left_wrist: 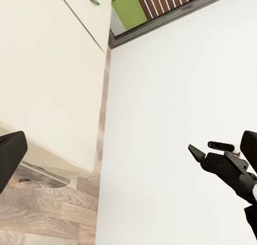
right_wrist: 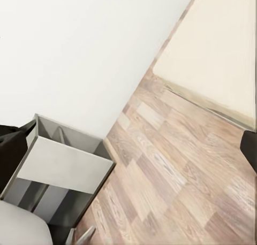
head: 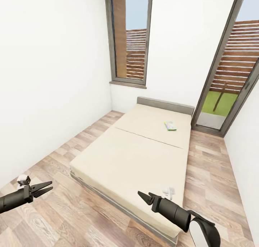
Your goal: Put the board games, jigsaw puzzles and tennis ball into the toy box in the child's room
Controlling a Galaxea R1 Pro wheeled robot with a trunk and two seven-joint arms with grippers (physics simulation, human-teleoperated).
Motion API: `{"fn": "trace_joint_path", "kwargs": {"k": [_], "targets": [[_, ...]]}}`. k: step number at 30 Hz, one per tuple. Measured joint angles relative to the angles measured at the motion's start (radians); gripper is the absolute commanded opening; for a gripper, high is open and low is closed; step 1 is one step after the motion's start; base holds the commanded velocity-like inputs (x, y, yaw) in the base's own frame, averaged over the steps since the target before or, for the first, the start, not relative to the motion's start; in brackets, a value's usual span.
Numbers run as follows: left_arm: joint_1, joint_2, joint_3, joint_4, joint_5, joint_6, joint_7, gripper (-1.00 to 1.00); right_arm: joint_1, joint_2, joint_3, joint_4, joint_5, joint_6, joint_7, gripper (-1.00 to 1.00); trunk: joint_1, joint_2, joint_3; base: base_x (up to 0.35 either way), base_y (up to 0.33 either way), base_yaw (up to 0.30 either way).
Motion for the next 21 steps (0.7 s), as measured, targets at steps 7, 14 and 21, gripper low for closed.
{"fn": "trace_joint_path", "kwargs": {"k": [7,14,21], "targets": [[0.000,0.000,0.000,0.000,-0.002,0.000,0.000,1.00,0.000,0.003,0.000,0.000,0.000,0.000,0.000,1.00,0.000,0.000,0.000,0.000,-0.126,0.234],[0.000,0.000,0.000,-0.001,-0.002,0.000,0.000,1.00,0.000,0.005,0.000,0.000,0.000,0.000,-0.001,1.00,0.000,0.000,0.000,0.000,-0.021,0.281],[0.000,0.000,0.000,-0.001,-0.002,0.000,0.000,1.00,0.000,0.006,0.001,0.000,0.000,-0.001,-0.003,1.00,0.000,0.000,0.000,0.000,-0.004,0.289]]}}
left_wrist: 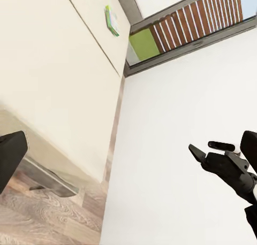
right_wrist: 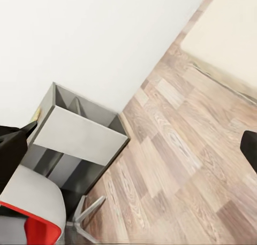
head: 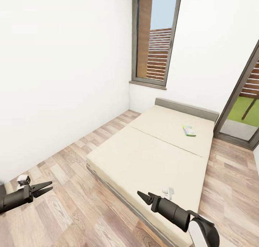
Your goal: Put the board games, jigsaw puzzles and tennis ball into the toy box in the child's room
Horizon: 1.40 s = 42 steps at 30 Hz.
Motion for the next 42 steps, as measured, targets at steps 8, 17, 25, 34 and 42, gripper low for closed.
{"fn": "trace_joint_path", "kwargs": {"k": [8,17,25,34,42], "targets": [[0.000,0.000,0.000,0.000,0.000,0.000,0.000,1.00,0.000,0.000,0.000,0.000,0.000,0.000,-0.001,1.00,0.000,0.000,0.000,0.000,-0.001,0.291],[0.000,0.000,0.000,0.000,0.000,0.000,0.000,1.00,0.000,0.000,0.000,0.000,0.000,0.000,-0.001,1.00,0.000,0.000,0.000,-0.001,0.000,0.291],[0.000,0.000,0.000,0.000,0.002,0.000,0.000,1.00,0.000,0.000,-0.001,0.000,0.000,0.001,-0.001,1.00,0.000,0.000,0.000,-0.076,-0.018,0.291],[0.000,0.000,0.000,0.000,0.003,0.000,0.000,1.00,0.000,0.000,-0.001,0.000,0.000,0.002,-0.001,1.00,0.000,0.000,0.000,-0.165,-0.101,0.291],[0.000,0.000,0.000,0.000,0.002,0.000,0.000,1.00,0.000,0.000,-0.001,0.000,0.000,0.002,-0.001,1.00,0.000,0.000,0.000,-0.038,-0.028,0.291]]}}
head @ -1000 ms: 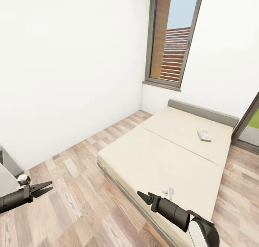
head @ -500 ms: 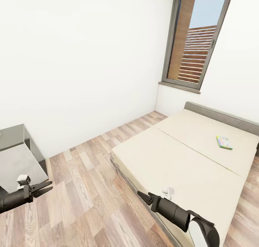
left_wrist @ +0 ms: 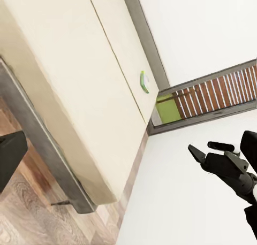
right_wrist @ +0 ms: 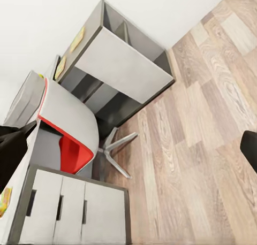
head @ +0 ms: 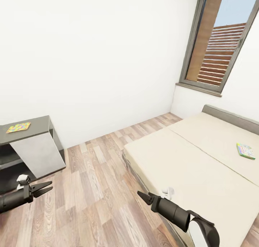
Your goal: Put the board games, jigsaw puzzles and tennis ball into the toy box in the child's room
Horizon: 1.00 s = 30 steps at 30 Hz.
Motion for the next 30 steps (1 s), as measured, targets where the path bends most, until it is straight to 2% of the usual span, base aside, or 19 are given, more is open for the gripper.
{"fn": "trace_joint_path", "kwargs": {"k": [14,22,30], "targets": [[0.000,0.000,0.000,0.000,0.001,0.000,0.000,1.00,0.000,0.000,0.000,0.000,0.000,0.000,0.000,1.00,0.000,0.000,0.000,-0.034,-0.002,0.291],[0.000,0.000,0.000,0.000,0.001,0.000,0.000,1.00,0.000,0.000,0.000,0.000,0.000,0.000,0.000,1.00,0.000,0.000,0.000,-0.195,-0.024,0.291],[0.000,0.000,0.000,0.000,0.002,0.000,0.000,1.00,0.000,0.000,0.000,0.000,0.000,0.000,0.000,1.00,0.000,0.000,0.000,-0.235,-0.137,0.291]]}}
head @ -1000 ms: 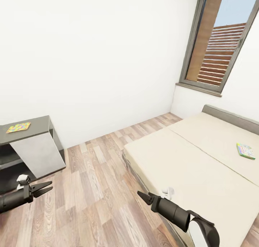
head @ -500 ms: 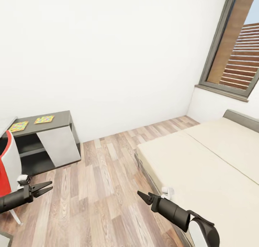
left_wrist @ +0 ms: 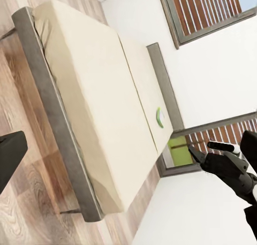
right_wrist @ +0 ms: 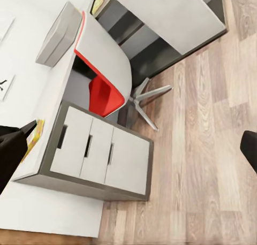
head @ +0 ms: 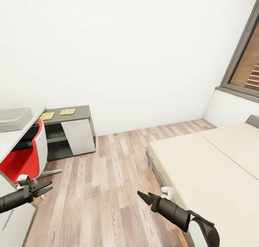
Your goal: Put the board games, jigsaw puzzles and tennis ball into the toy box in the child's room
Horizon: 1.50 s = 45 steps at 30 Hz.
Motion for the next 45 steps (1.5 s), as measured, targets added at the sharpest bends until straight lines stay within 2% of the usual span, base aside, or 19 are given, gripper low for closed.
{"fn": "trace_joint_path", "kwargs": {"k": [13,24,45], "targets": [[0.000,0.000,0.000,0.000,-0.001,0.000,0.000,1.00,0.000,-0.001,0.000,0.000,0.000,-0.001,0.001,1.00,0.000,0.000,0.000,-0.195,-0.174,0.252],[0.000,0.000,0.000,0.000,-0.002,0.000,0.000,1.00,0.000,0.000,0.001,0.000,0.000,-0.005,0.003,1.00,0.000,0.000,0.000,-0.021,-0.021,0.053],[0.000,0.000,0.000,0.000,-0.002,0.000,0.000,1.00,0.000,-0.001,0.001,0.000,0.000,-0.004,0.004,1.00,0.000,0.000,0.000,-0.007,-0.009,0.220]]}}
